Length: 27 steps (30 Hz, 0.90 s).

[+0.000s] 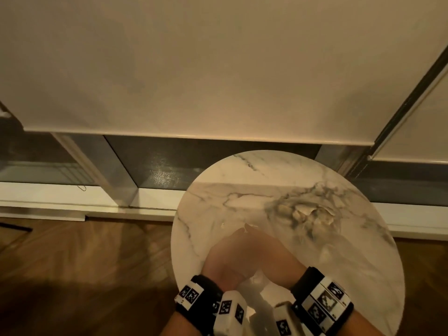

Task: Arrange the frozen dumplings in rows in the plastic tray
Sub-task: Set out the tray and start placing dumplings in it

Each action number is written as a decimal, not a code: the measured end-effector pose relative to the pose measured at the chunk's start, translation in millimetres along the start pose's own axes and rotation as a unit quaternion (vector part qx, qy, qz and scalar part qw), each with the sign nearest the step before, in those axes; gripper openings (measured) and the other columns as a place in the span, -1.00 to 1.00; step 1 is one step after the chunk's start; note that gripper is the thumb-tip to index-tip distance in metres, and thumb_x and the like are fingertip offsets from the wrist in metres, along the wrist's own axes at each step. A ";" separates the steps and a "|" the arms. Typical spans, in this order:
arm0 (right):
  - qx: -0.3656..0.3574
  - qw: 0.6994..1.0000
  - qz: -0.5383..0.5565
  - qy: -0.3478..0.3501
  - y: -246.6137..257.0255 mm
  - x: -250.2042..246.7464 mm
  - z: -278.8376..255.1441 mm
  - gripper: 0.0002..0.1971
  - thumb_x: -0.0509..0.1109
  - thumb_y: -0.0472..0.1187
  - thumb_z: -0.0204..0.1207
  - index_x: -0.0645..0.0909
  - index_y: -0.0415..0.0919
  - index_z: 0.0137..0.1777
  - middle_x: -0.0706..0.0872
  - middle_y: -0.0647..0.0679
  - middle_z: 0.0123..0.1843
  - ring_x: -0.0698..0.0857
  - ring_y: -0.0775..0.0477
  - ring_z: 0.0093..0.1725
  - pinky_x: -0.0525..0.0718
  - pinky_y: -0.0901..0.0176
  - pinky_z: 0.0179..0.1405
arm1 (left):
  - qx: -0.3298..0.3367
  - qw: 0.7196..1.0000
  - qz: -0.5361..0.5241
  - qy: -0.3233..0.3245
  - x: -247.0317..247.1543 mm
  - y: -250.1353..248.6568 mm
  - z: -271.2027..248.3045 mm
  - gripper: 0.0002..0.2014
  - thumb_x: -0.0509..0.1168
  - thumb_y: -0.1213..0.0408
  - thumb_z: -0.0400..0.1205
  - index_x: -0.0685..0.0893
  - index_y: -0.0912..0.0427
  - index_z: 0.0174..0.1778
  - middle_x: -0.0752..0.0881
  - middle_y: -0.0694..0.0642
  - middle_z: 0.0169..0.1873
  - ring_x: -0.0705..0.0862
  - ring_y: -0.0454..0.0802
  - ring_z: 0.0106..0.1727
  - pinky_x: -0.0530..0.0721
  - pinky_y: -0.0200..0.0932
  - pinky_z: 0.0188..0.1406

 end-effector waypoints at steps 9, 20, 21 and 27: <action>0.029 0.999 0.005 -0.026 18.3 13.7 30.2 -0.68 0.15 -0.21 0.79 0.58 -0.12 0.45 0.66 -0.08 0.07 0.66 0.01 -0.05 0.66 0.27 -0.21 | -0.010 1.000 -0.021 0.004 -45.2 -35.6 9.6 -0.85 0.40 0.28 0.51 0.82 0.16 -0.05 0.74 0.05 -0.22 0.57 -0.10 -0.19 0.31 -0.33 -0.36; 0.114 0.943 0.266 -0.164 6.2 4.9 46.4 -0.81 0.45 -0.32 0.61 0.69 -0.17 0.19 0.82 -0.25 -0.02 0.82 -0.07 -0.16 0.82 0.11 -0.17 | -0.013 0.991 -0.040 -0.127 -86.0 -61.0 32.4 -0.68 0.19 0.20 0.59 0.85 0.23 -0.06 0.77 0.25 -0.13 0.76 0.23 -0.23 0.44 -0.32 -0.41; 0.116 0.941 0.268 -0.173 4.8 4.3 47.4 -0.81 0.46 -0.32 0.60 0.68 -0.20 0.18 0.82 -0.28 -0.03 0.82 -0.10 -0.14 0.82 0.11 -0.17 | -0.017 0.991 -0.044 -0.127 -87.1 -62.5 33.2 -0.68 0.20 0.20 0.57 0.85 0.25 -0.10 0.76 0.27 -0.17 0.75 0.23 -0.29 0.47 -0.32 -0.48; 0.145 0.902 0.356 -0.199 -1.8 10.1 56.2 -0.83 0.41 -0.40 0.60 0.68 -0.26 0.16 0.82 -0.32 -0.05 0.79 -0.16 -0.14 0.76 0.10 -0.21 | -0.061 0.993 -0.035 -0.092 -92.8 -77.1 33.8 -0.68 0.17 0.21 0.60 0.80 0.26 -0.22 0.71 0.33 -0.33 0.68 0.19 -0.52 0.40 -0.41 -0.75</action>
Point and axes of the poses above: each hand's wrist, its own z-axis towards the middle knuckle, its own x-axis out of the palm, y = z × x, the point moved 1 cm from there along z, towards the middle knuckle
